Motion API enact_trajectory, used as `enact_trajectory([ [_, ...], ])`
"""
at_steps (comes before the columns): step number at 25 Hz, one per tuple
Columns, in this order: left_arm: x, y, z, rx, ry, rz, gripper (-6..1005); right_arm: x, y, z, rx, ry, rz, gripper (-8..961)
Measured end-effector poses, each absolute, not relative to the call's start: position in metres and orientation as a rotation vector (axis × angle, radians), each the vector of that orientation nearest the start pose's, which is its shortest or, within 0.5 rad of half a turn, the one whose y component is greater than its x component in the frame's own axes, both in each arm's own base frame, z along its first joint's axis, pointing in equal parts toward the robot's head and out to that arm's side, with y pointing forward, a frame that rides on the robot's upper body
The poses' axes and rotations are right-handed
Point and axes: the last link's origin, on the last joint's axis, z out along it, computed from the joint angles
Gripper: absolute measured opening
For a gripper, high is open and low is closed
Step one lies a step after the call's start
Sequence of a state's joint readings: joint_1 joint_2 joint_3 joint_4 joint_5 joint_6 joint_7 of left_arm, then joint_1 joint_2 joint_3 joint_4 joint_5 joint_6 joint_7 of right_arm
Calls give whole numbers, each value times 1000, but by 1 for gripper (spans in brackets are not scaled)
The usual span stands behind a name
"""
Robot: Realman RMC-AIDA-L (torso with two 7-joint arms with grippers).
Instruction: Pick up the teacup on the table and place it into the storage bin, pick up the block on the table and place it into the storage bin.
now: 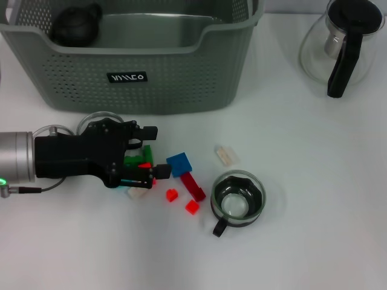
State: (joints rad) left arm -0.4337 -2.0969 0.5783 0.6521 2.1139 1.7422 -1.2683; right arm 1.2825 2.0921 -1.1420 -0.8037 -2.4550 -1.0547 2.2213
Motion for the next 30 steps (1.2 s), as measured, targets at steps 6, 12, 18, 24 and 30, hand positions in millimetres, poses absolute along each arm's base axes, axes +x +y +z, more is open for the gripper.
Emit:
enact_trajectory([
  [6,-285,280,-2,-2809,-612,-767,920,-4,485,-55,-2584,224,33,113],
  [12,-285,280,-1,-2810,-604,-764,920,16,490,-67,-2544,264,3,128],
  [18,-286,281,1,-2789,-588,-778,920,29,487,-72,-2557,298,-31,143],
  [24,-288,279,1,-2779,-595,-786,920,40,484,-79,-2566,312,-62,158],
  [30,-288,279,2,-2775,-595,-789,920,44,482,-81,-2570,321,-77,173],
])
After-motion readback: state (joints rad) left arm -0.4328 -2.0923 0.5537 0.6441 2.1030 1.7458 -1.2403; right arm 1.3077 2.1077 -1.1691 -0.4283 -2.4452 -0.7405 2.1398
